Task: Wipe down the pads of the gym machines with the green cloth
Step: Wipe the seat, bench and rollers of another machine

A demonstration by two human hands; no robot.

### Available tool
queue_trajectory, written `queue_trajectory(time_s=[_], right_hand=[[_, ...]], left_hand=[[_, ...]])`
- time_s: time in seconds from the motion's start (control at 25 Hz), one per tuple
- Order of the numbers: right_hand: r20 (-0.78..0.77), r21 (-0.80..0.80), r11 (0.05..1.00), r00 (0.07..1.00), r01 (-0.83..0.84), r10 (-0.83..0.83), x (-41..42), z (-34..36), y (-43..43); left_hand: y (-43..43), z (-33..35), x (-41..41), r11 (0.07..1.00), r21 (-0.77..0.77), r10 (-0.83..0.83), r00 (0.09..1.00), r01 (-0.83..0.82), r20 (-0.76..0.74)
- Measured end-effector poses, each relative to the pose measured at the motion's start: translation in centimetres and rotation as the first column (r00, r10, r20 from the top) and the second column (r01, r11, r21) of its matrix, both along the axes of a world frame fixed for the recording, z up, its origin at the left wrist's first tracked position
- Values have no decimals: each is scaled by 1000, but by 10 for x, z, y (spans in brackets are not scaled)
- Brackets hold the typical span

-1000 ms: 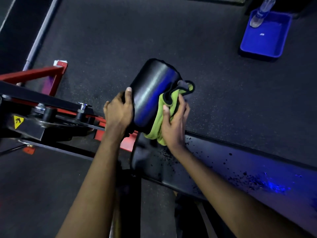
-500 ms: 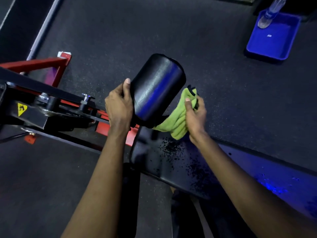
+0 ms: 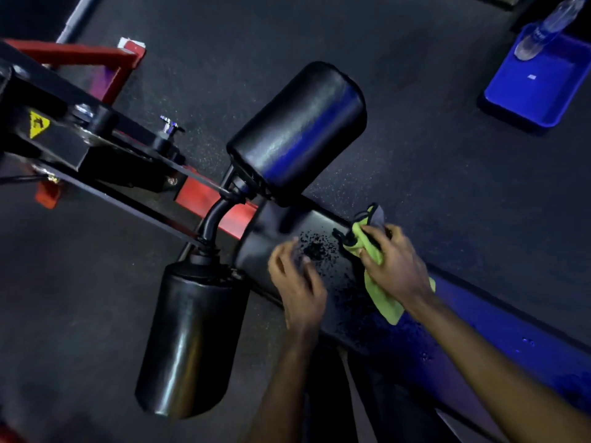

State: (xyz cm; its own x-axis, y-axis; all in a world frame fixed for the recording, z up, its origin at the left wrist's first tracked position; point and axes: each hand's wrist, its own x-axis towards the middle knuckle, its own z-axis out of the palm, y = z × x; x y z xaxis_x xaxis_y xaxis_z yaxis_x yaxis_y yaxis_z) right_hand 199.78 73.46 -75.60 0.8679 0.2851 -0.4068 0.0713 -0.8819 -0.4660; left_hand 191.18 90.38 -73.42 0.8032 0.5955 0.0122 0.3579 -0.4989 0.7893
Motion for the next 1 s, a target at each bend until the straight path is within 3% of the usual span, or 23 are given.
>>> queue_trajectory(time_s=[0.16, 0.28, 0.4, 0.52, 0.6, 0.72, 0.8, 0.88, 1.0], right_hand=[[-9, -257, 940, 973, -225, 231, -40, -44, -7], [62, -325, 886, 927, -331, 369, -71, -62, 0], [100, -326, 806, 829, -495, 550, -89, -70, 23], [142, -281, 644, 632, -712, 762, -93, -73, 34], [170, -325, 671, 657, -667, 735, -69, -78, 38], [199, -331, 853, 854, -403, 480, -34, -80, 61], [210, -315, 893, 894, -322, 396, -41, -86, 78], [198, -301, 874, 872, -381, 448, -62, -85, 84], [168, -251, 732, 716, -634, 678, -76, -78, 61]], left_hand=[[1, -74, -64, 998, 49, -13, 934, 32, -356], [7, -93, -100, 994, 37, -65, 853, 99, -517], [12, -100, -110, 999, 18, -30, 858, 45, -513], [28, -114, -133, 997, -50, 20, 867, -52, -498], [37, -121, -152, 998, -56, -28, 878, 2, -478], [44, -120, -165, 997, -76, -50, 910, 20, -412], [42, -121, -159, 993, -115, -59, 931, 19, -360], [38, -127, -155, 984, -170, -112, 941, 60, -320], [27, -135, -153, 977, -208, -99, 955, 40, -280]])
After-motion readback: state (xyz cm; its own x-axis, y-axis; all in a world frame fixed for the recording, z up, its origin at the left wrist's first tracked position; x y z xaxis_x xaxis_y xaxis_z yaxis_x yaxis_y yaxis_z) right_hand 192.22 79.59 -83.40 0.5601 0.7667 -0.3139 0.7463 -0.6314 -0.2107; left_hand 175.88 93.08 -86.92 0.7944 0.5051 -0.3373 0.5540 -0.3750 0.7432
